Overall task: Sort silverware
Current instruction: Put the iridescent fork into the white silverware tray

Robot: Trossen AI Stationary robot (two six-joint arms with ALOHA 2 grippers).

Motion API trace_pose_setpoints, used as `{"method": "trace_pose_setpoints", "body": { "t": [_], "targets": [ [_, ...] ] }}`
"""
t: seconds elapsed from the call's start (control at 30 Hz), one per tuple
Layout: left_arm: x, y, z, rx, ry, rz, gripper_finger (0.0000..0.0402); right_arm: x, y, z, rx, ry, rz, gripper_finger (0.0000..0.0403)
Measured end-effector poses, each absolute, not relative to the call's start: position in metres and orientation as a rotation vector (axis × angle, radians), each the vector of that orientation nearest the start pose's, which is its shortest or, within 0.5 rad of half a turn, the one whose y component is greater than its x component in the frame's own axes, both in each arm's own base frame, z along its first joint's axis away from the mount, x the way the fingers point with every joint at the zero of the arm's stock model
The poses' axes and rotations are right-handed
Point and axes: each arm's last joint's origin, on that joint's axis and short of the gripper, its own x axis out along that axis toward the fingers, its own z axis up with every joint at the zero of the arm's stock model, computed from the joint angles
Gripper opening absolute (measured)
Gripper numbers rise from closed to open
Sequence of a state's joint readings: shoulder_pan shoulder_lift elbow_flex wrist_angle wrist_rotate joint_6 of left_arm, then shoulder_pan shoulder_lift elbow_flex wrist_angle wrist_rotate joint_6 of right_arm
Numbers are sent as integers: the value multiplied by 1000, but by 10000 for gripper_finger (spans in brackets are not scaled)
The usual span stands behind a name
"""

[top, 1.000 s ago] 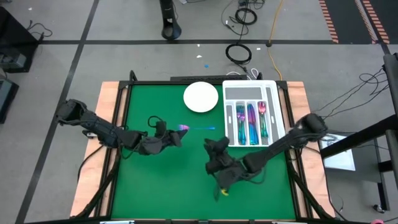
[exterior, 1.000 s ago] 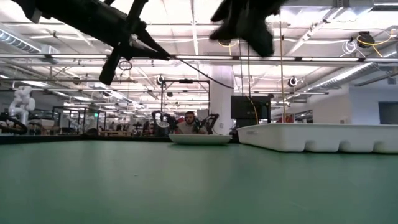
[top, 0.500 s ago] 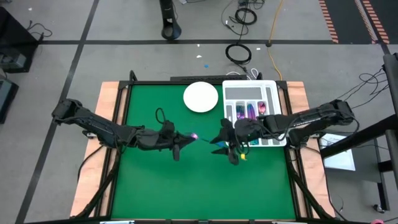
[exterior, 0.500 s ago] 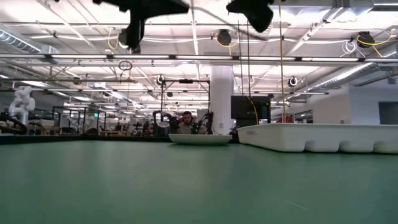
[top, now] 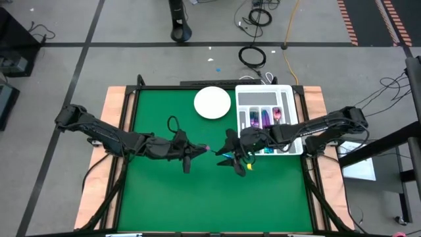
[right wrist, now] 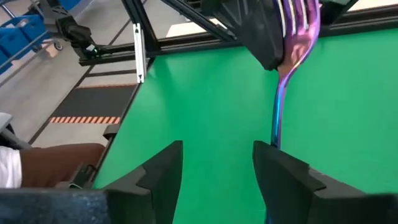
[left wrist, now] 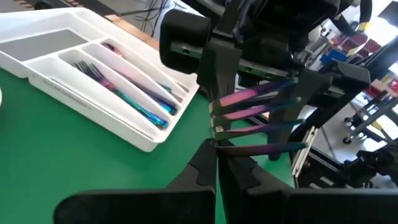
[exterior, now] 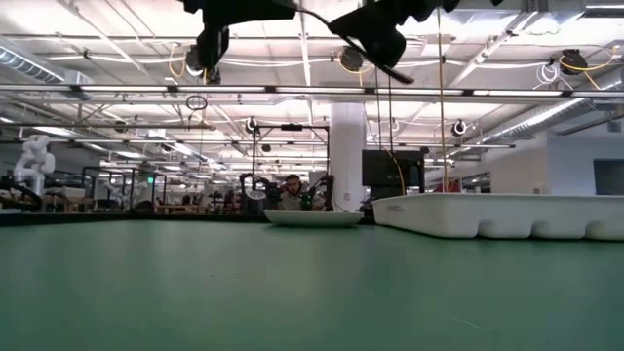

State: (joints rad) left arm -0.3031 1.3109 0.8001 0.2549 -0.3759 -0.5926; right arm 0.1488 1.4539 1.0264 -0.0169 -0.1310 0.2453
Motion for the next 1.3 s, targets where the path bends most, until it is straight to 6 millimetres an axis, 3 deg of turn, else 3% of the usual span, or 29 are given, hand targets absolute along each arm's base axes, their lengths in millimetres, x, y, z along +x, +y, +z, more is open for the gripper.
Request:
{"method": "trace_pose_setpoints", "body": {
  "t": [0.37,0.83,0.93,1.13,1.3],
  "targets": [
    [275,-75,260,-503,283,173,0,313,50,294,216,399,230,178],
    [276,-78,265,-502,248,101,0,331,48,267,205,463,153,173],
    [276,-78,265,-500,248,109,0,332,47,266,199,460,128,143],
    [276,-77,264,-495,254,125,6,330,46,270,194,448,119,24],
    [275,-77,263,-488,258,144,30,329,45,270,231,459,148,3]
  ]
}}
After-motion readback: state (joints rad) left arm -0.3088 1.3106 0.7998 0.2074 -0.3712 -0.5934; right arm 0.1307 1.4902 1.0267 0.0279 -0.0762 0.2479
